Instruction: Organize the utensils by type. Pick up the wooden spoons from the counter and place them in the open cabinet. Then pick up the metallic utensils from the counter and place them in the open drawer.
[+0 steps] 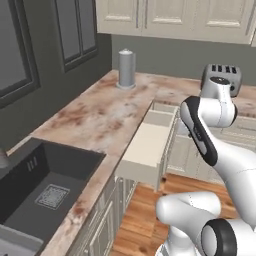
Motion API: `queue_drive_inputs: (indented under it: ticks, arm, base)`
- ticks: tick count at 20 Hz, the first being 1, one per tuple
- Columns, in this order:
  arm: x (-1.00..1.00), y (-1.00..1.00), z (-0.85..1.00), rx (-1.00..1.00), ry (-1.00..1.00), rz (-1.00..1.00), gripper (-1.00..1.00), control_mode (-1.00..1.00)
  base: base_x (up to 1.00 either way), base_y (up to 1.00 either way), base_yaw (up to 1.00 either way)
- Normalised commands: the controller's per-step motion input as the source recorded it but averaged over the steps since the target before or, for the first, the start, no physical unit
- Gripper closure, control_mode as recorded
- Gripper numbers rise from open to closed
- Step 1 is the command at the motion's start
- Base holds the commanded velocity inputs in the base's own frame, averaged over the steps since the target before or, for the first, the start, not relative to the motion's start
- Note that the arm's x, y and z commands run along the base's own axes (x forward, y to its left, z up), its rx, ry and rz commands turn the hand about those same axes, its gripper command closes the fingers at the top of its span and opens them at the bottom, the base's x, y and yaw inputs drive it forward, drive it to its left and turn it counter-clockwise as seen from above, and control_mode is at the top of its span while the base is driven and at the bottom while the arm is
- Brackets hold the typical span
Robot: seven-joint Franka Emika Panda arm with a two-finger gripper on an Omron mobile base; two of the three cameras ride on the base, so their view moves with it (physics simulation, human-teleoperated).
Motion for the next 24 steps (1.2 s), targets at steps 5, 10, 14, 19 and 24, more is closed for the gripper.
queue_drive_inputs:
  ticks: [5,10,14,19,24]
  arm:
    - [0.00,0.00,0.00,0.00,0.00,0.00,1.00,1.00]
    - [0.00,0.00,0.00,0.00,0.00,0.00,1.00,1.00]
    - [0.00,0.00,0.00,0.00,0.00,0.00,1.00,1.00]
    - [0.00,0.00,0.00,0.00,0.00,0.00,1.00,1.00]
    - [0.00,0.00,0.00,0.00,0.00,0.00,1.00,1.00]
  base:
    - [0.39,0.28,-0.43]
    - [0.31,0.30,-0.40]
    - [0.27,0.50,-0.24]
    - [0.27,0.44,-0.06]
    - [0.47,-0.04,0.01]
